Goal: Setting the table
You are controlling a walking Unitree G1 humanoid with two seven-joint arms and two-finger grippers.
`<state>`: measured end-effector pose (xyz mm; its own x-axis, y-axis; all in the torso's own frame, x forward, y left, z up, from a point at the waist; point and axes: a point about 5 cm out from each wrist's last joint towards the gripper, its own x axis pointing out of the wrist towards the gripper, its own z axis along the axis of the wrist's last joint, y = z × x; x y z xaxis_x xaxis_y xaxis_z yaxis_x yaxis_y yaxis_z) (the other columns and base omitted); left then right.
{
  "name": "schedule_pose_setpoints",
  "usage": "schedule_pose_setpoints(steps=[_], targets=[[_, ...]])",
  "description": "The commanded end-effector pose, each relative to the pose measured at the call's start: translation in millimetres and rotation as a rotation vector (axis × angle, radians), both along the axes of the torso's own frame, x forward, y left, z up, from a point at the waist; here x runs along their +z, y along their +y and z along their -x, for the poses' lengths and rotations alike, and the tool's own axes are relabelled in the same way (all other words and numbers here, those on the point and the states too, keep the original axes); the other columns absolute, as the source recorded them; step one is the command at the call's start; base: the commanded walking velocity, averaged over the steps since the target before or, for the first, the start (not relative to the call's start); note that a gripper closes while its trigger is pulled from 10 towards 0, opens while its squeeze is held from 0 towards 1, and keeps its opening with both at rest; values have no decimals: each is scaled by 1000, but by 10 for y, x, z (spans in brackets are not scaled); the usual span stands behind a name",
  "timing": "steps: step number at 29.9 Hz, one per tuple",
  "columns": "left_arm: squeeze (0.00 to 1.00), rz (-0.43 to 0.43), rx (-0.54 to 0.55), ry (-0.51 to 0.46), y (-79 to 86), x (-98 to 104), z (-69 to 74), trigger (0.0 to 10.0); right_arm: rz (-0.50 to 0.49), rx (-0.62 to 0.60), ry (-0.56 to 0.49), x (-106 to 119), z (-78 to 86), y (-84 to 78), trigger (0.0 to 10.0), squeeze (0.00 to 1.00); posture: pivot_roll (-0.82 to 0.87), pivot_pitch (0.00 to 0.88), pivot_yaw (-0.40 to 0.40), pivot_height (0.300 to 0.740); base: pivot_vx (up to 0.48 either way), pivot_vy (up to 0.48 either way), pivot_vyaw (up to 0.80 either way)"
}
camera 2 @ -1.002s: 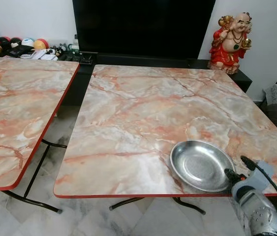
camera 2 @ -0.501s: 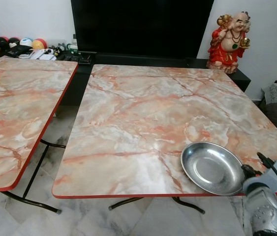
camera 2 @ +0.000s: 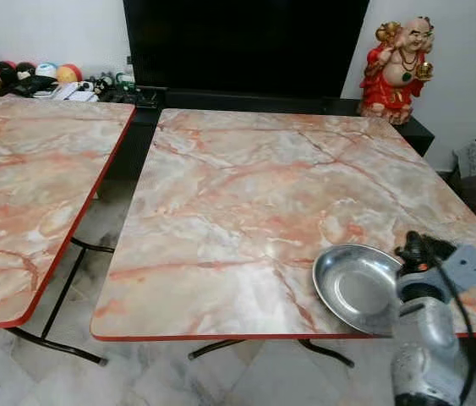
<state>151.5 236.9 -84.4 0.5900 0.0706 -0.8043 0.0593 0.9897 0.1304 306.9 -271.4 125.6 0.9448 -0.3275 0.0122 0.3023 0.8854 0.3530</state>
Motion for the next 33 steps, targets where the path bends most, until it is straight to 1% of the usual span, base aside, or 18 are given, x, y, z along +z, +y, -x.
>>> schedule_pose_setpoints(steps=[1, 3, 5, 6, 7, 8, 9, 10, 11, 12, 15, 17, 18, 20, 23, 25, 29, 33], targets=[[0, 0, 15, 6, 21, -13, 49, 10000, 83, 20, -32, 77, 18, 75, 10000, 0, 84, 32, -73, 740, 0, 0, 0], [0, 7, 87, -5, 113, 5, 60, 10000, 211, 113, -13, 23, 26, 257, 10000, 0, 80, 25, -72, 740, 0, 0, 0], [0, 10, 109, -8, 139, 11, 63, 10000, 214, 123, -18, 10, 30, 287, 10000, 0, 72, 23, -69, 740, 0, 0, 0], [0, 11, 134, -13, 174, 20, 66, 10000, 190, 138, -22, -16, 28, 332, 10000, 0, 65, 21, -69, 740, 0, 0, 0], [0, 11, 164, -17, 224, 31, 76, 10000, 174, 189, -24, -61, 28, 439, 10000, 0, 54, 14, -66, 740, 0, 0, 0], [0, 6, 174, -27, 254, 41, 82, 10000, 226, 260, -4, -115, 40, 547, 10000, 0, 60, 5, -68, 740, 0, 0, 0], [0, -1, 182, -40, 295, 57, 84, 10000, 286, 311, 25, -171, 58, 610, 10000, 0, 75, 0, -69, 740, 0, 0, 0], [0, -1, 182, -40, 295, 57, 84, 10000, 286, 311, 25, -171, 58, 610, 10000, 0, 75, 0, -69, 740, 0, 0, 0], [0, -5, 195, -52, 337, 75, 81, 10000, 293, 322, 32, -194, 69, 623, 10000, 0, 76, 0, -69, 740, 0, 0, 0], [0, -11, 219, -73, 416, 111, 75, 10000, 287, 323, 40, -227, 88, 627, 10000, 0, 80, 0, -65, 740, 0, 0, 0], [0, -20, 232, -90, 523, 157, 78, 10000, 279, 304, 50, -264, 95, 609, 10000, 0, 87, 0, -58, 740, 0, 0, 0], [0, -24, 229, -82, 570, 164, 113, 10000, 247, 264, 43, -281, 90, 617, 10000, 0, 85, 0, -37, 740, 0, 0, 0], [0, -26, 228, -79, 578, 164, 122, 10000, 236, 256, 42, -287, 90, 624, 10000, 0, 85, 0, -37, 740, 0, 0, 0], [0, -23, 228, -76, 585, 161, 140, 10000, 225, 251, 41, -316, 95, 695, 10000, 0, 76, 0, -16, 740, 0, 0, 0], [0, -16, 226, -79, 558, 153, 134, 10000, 199, 236, 27, -329, 108, 736, 10000, 0, 69, 0, -8, 740, 0, 0, 0], [0, 1, 242, -91, 551, 156, 124, 10000, 216, 245, 21, -329, 126, 775, 10000, 0, 55, 0, 2, 740, 0, 0, 800], [0, 11, 244, -95, 527, 152, 109, 10000, 205, 226, 20, -342, 152, 738, 10000, 0, 50, 0, 5, 740, 0, 0, 800], [0, 17, 233, -96, 506, 154, 77, 10000, 222, 219, 21, -346, 120, 711, 10000, 0, 53, 0, 4, 740, 0, 0, 800]])
